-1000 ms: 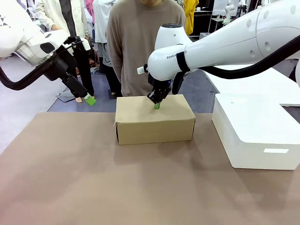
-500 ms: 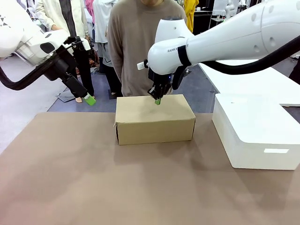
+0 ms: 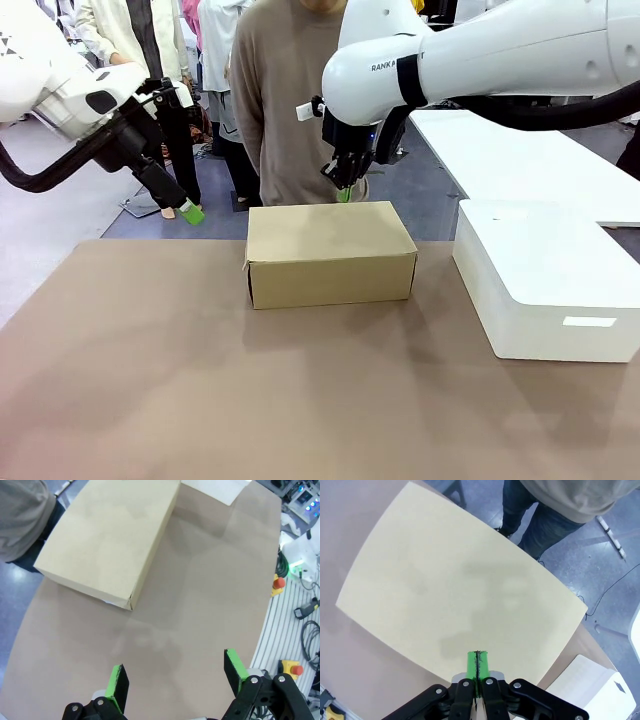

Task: Pack the shoes into the box.
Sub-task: Press down on the lid of the Shoes Box.

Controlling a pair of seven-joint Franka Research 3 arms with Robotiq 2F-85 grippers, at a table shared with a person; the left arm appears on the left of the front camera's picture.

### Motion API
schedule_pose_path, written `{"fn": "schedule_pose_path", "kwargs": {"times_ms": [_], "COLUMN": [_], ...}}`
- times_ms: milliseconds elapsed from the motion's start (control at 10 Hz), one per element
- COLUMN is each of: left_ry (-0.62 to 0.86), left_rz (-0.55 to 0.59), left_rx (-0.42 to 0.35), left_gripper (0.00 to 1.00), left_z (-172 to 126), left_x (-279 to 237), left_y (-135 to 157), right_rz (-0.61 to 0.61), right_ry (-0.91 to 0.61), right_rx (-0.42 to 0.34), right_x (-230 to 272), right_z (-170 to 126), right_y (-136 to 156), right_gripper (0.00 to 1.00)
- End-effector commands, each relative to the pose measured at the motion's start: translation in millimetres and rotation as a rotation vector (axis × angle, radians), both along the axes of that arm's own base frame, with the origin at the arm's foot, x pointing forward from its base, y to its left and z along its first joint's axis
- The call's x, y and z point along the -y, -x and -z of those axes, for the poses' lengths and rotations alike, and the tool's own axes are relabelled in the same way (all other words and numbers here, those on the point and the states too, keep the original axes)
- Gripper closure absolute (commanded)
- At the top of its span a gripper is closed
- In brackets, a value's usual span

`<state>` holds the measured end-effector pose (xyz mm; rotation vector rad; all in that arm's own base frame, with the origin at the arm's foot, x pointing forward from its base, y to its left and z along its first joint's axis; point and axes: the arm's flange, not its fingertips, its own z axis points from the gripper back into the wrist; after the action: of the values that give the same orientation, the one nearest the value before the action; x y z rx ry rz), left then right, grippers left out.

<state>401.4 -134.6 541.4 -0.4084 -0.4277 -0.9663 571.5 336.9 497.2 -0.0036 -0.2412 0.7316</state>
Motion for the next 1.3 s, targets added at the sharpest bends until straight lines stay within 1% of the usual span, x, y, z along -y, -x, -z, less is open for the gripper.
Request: {"fn": "schedule_pose_path", "kwargs": {"times_ms": [0, 200, 300, 500, 700, 900, 1000, 1200], "left_ry": [-0.008, -0.008, -0.008, -0.008, -0.008, -0.008, -0.008, -0.008], "left_rz": [0.000, 0.000, 0.000, 0.000, 0.000, 0.000, 0.000, 0.000], "left_rx": [0.000, 0.000, 0.000, 0.000, 0.000, 0.000, 0.000, 0.000], "left_gripper": [0.00, 0.00, 0.00, 0.00, 0.00, 0.00, 0.00, 0.00], "left_z": [-2, -2, -2, -2, -2, -2, -2, -2], "left_x": [-2, -2, -2, -2, -2, -2, -2, -2], "left_y": [-2, -2, -2, -2, -2, -2, -2, -2], "right_rz": [-0.032, -0.054, -0.079, -0.151, -0.169, -0.110, -0.086, -0.044], "right_ry": [-0.015, -0.028, -0.044, -0.030, -0.016, 0.005, 0.000, -0.060], "right_rx": [0.004, 0.024, 0.021, 0.017, 0.015, 0.048, 0.042, 0.029], "right_x": [18, 35, 44, 67, 96, 123, 135, 157], "right_z": [-1, -16, -25, -39, -49, -52, -51, -44], "right_y": [22, 43, 55, 88, 128, 158, 169, 189], "right_gripper": [1.00, 1.00, 1.00, 1.00, 0.60, 0.20, 0.00, 0.00]}}
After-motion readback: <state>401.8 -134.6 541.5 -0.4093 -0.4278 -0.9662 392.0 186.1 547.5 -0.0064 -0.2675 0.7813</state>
